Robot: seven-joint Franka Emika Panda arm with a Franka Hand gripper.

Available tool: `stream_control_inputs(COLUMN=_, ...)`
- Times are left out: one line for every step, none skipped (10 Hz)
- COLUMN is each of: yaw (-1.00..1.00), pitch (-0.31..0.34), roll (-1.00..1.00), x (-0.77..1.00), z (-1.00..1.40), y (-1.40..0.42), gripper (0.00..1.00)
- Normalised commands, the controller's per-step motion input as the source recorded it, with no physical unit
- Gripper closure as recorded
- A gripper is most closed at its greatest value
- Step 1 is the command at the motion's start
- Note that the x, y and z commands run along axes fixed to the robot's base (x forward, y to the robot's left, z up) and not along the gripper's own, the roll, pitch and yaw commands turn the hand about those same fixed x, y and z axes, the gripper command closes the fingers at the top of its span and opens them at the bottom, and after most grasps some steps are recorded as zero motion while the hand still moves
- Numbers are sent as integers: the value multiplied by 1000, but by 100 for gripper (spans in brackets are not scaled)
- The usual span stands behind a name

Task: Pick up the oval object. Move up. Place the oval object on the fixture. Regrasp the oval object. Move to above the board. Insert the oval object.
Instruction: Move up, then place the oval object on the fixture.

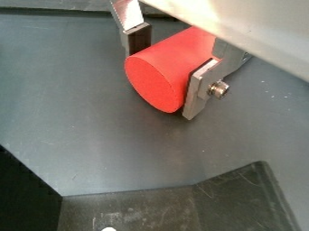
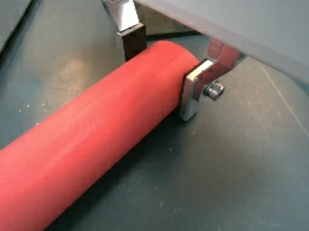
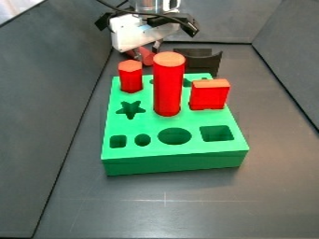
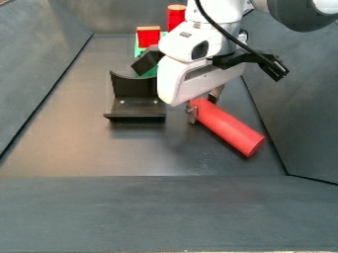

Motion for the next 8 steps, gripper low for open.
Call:
stream_control_inputs(yaw=0, pitch=0, roll=0, x=0, z=833, y=0, gripper=100)
stream_control_inputs(yaw=24, pitch=24, roll=-10, x=-39, z=791, y=-52, gripper=100)
stream_control_inputs(yaw=21, pitch=36, roll=-2, x=-53, z=693, y=-42, gripper=100)
stream_control_inputs(yaw=13, pitch=44, roll=19, x=-33, z=518, y=-17, gripper=100)
stream_control_inputs(yaw=7, pitch=50, roll=29, x=-24, z=421, y=-8, gripper=100)
stream_control_inputs(yaw=-6, pitch=50, roll=50, x=-23, z=216, y=-1, gripper=100)
stream_control_inputs(yaw=0, pitch=0, roll=0, x=0, z=1000, y=0, gripper=100)
stream_control_inputs(yaw=-3, pitch=2, roll=7, x=0, z=1000, y=1, gripper=100)
